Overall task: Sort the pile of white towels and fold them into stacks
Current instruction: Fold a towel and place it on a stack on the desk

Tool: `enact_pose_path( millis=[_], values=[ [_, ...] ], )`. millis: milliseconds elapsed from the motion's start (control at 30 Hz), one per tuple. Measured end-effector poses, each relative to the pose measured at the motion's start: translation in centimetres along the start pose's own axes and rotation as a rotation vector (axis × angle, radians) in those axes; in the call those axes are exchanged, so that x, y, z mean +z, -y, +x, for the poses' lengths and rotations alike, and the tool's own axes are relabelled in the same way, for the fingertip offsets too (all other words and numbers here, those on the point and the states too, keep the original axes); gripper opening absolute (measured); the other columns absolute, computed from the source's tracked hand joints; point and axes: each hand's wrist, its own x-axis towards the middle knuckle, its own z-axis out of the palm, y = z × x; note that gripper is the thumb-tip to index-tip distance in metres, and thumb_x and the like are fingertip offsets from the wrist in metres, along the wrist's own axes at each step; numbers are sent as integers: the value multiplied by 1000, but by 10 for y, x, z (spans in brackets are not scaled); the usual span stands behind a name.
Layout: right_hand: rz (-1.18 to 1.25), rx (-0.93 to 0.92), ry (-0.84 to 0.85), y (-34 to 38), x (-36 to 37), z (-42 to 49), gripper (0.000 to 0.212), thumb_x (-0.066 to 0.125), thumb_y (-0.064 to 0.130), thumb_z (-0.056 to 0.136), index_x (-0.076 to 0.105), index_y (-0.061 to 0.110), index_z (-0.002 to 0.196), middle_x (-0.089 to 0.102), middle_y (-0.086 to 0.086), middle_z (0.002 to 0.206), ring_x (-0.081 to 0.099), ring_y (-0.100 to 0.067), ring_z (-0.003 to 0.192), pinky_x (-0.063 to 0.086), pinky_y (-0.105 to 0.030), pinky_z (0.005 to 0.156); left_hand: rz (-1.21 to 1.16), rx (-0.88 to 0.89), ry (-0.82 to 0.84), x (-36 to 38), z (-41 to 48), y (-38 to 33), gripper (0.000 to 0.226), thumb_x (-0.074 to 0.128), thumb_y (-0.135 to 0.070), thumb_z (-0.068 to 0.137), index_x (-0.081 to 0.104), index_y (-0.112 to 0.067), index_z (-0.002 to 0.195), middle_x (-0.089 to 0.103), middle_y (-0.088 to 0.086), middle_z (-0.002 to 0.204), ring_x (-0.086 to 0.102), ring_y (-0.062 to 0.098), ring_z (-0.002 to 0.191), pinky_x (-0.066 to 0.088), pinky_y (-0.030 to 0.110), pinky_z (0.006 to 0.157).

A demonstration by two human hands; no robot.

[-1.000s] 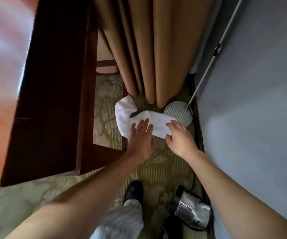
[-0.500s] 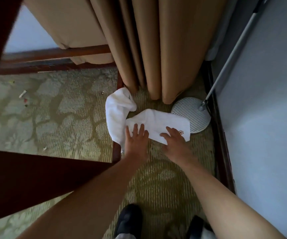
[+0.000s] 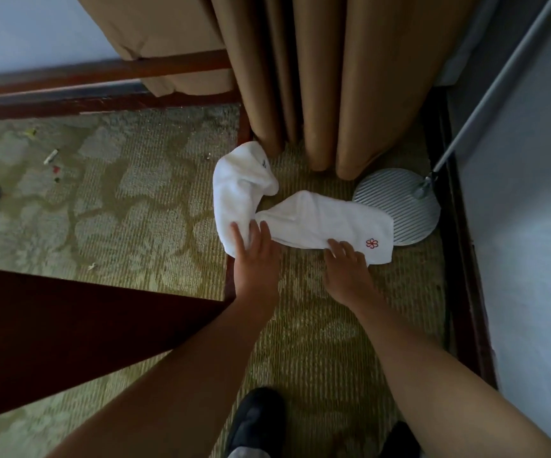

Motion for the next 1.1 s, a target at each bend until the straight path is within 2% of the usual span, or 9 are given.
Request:
enact_pose_path(
  millis=[133, 300, 433, 567, 700, 800, 900, 1000, 1100],
  values=[
    [60, -3, -12, 5, -10, -1, 44, 46, 20, 105, 46, 7, 147, 19, -8, 169, 21, -30, 152, 24, -46, 122, 50, -20, 3, -3, -5, 9, 83, 63, -54, 90, 32, -11, 154, 16, 24, 158, 12, 41, 149, 13, 66, 121],
    [110, -45, -70, 3, -22, -13, 30, 47, 19, 104, 63, 7, 126, 43, -11, 152, 43, -30, 133, 38, -43, 109, 137, -8, 22, -13, 1, 15, 70, 61, -47, 95, 39, -9, 150, 30, 19, 149, 27, 37, 140, 22, 54, 121],
    [160, -8, -197, -6, -34, -22, 27, 47, 7, 104, 70, 6, 117, 58, -11, 128, 55, -29, 117, 44, -42, 99, 166, 1, 85, -32, 9, 19, 50, 59, -36, 98, 50, -8, 139, 52, 13, 132, 47, 32, 123, 35, 44, 111],
    [210, -40, -235, 11, -58, -46, 31, 50, 3, 101, 73, 11, 120, 65, -10, 122, 60, -25, 112, 47, -36, 97, -38, -42, 81, -43, -11, 18, 30, 55, -27, 99, 53, -11, 125, 62, 7, 118, 56, 25, 111, 42, 37, 99],
    [303, -19, -247, 10, -98, -97, 20, 52, 4, 99, 64, 10, 114, 60, -8, 118, 56, -25, 111, 46, -38, 90, -241, 25, -36, -79, -40, 20, 17, 44, -13, 100, 52, -11, 114, 66, 5, 101, 61, 24, 97, 39, 37, 81],
    [312, 24, -222, 16, -135, -145, 27, 55, 5, 98, 56, 10, 125, 55, -7, 126, 55, -25, 115, 45, -34, 88, -321, 79, -88, -119, -70, 27, 18, 43, -8, 98, 51, -8, 115, 66, 4, 98, 63, 26, 95, 40, 37, 80],
    [315, 99, -233, 25, -181, -186, 37, 56, 5, 96, 50, 9, 133, 54, -9, 131, 62, -32, 104, 46, -38, 74, -383, 142, -106, -165, -106, 38, 18, 49, -7, 96, 51, -8, 114, 60, 2, 88, 59, 23, 80, 35, 35, 69],
    [272, 173, -275, 35, -222, -228, 42, 55, 4, 97, 50, 10, 139, 53, -9, 135, 65, -33, 94, 37, -33, 63, -446, 174, -118, -209, -150, 51, 13, 53, -15, 98, 45, -14, 108, 59, 0, 80, 51, 21, 66, 32, 34, 62],
    [205, 134, -283, 48, -267, -276, 38, 51, 11, 103, 49, 13, 140, 46, -3, 139, 60, -25, 111, 48, -29, 71, -602, 156, -196, -254, -190, 68, 7, 47, -21, 103, 43, -18, 107, 61, 0, 78, 54, 24, 67, 32, 35, 58]
  ],
)
